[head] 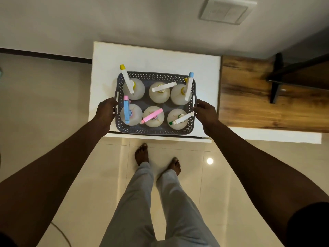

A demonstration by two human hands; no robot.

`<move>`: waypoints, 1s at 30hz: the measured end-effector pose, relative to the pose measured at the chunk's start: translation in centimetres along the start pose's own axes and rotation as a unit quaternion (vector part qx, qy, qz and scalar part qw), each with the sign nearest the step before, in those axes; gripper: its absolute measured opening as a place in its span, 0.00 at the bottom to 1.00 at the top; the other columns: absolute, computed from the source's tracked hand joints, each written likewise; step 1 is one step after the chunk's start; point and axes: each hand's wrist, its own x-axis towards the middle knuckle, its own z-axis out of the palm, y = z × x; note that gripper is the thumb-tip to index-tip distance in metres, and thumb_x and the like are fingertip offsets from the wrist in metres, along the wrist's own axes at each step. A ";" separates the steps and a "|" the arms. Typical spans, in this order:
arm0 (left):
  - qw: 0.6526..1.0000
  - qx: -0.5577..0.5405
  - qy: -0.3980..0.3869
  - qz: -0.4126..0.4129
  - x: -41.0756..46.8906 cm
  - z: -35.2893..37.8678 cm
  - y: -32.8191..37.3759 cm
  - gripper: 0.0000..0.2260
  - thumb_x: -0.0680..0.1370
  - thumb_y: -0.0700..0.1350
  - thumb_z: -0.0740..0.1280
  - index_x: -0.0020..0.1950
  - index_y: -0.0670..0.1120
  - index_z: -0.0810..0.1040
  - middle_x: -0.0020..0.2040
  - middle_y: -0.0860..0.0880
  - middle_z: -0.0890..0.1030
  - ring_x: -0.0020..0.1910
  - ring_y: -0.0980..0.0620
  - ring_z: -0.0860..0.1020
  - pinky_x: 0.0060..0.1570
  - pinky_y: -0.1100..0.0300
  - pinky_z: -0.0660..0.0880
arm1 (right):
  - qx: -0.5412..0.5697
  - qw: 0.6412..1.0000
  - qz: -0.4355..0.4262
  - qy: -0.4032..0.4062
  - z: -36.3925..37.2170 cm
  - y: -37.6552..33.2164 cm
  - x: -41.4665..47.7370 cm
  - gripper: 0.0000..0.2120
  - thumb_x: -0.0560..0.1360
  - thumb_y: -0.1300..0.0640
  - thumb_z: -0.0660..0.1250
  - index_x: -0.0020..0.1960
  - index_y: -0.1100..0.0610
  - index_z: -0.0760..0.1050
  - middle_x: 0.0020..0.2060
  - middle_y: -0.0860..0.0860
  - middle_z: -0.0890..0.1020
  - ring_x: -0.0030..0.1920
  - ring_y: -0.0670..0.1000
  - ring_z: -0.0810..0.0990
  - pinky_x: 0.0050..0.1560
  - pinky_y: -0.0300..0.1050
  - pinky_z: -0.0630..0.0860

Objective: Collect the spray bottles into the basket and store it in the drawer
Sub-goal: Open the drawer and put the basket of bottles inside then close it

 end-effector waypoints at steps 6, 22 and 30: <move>0.978 0.106 0.166 0.074 -0.9 -3.7 -4.1 0.22 0.79 0.44 0.63 0.74 0.45 0.75 0.67 0.42 0.80 0.57 0.45 0.80 0.58 0.52 0.76 | -0.085 0.982 0.019 0.166 -3.7 6.0 -3.4 0.19 0.79 0.61 0.69 0.70 0.57 0.80 0.64 0.54 0.84 0.64 0.54 0.82 0.70 0.48 0.75; 0.916 0.310 0.250 0.046 2.3 -6.7 -13.6 0.17 0.80 0.40 0.64 0.63 0.29 0.79 0.65 0.32 0.81 0.66 0.34 0.79 0.68 0.49 0.74 | -0.223 0.969 0.057 0.089 -7.1 17.1 -2.1 0.26 0.81 0.60 0.63 0.79 0.61 0.69 0.75 0.58 0.75 0.75 0.59 0.73 0.73 0.48 0.70; 0.882 0.416 0.179 0.131 0.9 -7.5 -16.5 0.24 0.70 0.46 0.58 0.57 0.33 0.80 0.64 0.35 0.81 0.72 0.30 0.74 0.72 0.47 0.70 | -0.337 0.938 -0.012 0.079 -7.8 18.5 -2.1 0.28 0.74 0.63 0.66 0.75 0.63 0.74 0.72 0.60 0.78 0.70 0.60 0.77 0.68 0.46 0.72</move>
